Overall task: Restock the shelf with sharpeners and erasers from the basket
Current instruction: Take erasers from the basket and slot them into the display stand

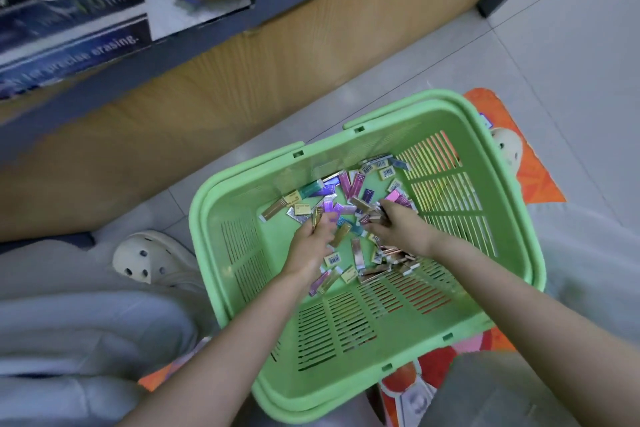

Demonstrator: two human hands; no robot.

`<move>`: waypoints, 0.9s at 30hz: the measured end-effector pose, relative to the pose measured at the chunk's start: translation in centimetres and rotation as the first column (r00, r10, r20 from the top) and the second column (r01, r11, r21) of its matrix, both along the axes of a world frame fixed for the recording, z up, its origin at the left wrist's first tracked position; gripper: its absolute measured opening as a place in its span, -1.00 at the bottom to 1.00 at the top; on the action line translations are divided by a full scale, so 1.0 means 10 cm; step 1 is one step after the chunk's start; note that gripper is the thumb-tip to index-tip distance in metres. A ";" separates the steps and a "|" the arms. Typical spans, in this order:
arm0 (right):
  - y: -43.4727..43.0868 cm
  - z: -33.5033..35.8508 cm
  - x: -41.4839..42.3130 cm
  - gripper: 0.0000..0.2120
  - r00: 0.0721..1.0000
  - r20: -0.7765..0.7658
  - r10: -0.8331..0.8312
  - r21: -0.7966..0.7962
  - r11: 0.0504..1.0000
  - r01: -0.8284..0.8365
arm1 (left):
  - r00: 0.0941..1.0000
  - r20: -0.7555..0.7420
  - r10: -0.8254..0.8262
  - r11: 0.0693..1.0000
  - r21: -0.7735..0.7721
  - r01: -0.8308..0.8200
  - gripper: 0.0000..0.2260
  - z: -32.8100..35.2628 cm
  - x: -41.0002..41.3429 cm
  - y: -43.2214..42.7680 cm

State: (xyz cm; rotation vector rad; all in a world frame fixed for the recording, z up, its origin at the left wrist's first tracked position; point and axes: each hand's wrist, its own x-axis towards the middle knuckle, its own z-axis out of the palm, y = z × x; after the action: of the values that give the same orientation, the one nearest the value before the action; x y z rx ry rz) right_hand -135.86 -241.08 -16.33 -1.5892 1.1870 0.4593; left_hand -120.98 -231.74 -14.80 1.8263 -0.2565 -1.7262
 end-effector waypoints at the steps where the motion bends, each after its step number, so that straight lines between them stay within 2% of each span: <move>1: 0.03 0.11 0.07 -0.84 0.999 0.039 -0.026 0.019 0.999 0.025 | 1.000 -0.024 0.018 1.000 0.006 -0.018 -0.70 0.06 0.01 -0.02; 5: 0.18 0.55 0.34 -0.78 0.978 0.162 -0.130 -0.009 0.991 0.133 | 0.977 -0.156 0.146 0.989 0.001 -0.148 -0.65 0.37 0.07 -0.04; 8: 0.26 0.80 0.49 -0.83 0.960 0.211 -0.182 -0.056 0.979 0.197 | 0.942 -0.247 0.229 0.967 -0.055 -0.249 -0.69 0.58 0.12 -0.04; 10: 0.29 0.93 0.58 -0.79 0.953 0.223 -0.204 -0.085 0.970 0.228 | 0.911 -0.305 0.276 0.946 -0.082 -0.314 -0.74 0.74 0.15 -0.02; 14: 0.37 1.21 0.73 -0.83 0.939 0.263 -0.221 -0.140 0.954 0.264 | 0.885 -0.335 0.322 0.922 -0.102 -0.374 -0.79 0.98 0.19 0.01; 16: 0.43 1.33 0.81 -0.85 0.936 0.297 -0.190 -0.200 0.946 0.256 | 0.876 -0.346 0.336 0.913 -0.110 -0.394 -0.79 1.06 0.23 0.02; 18: 0.50 1.41 0.86 -0.77 0.953 0.286 -0.100 -0.334 0.922 0.197 | 0.881 -0.346 0.323 0.913 -0.130 -0.386 -0.75 1.14 0.27 0.03; 22: 0.60 1.60 0.88 -0.67 0.988 0.117 0.101 -0.626 0.780 -0.006 | 0.850 -0.434 0.299 0.909 -0.141 -0.392 -0.71 1.36 0.38 0.08; 24: 0.61 1.74 0.90 -0.69 0.983 0.133 0.125 -0.671 0.741 -0.003 | 0.841 -0.476 0.256 0.908 -0.181 -0.379 -0.71 1.47 0.43 0.11; 27: 0.61 1.91 0.95 -0.75 0.960 0.236 0.154 -0.672 0.739 0.047 | 0.862 -0.448 0.237 0.897 -0.241 -0.371 -0.70 1.62 0.55 0.17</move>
State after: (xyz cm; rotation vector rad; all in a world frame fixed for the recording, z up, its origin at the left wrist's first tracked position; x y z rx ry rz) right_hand -126.33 -234.96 2.78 -2.2279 1.1479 -0.2087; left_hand -115.51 -230.05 1.39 1.1646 -0.0577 -1.6733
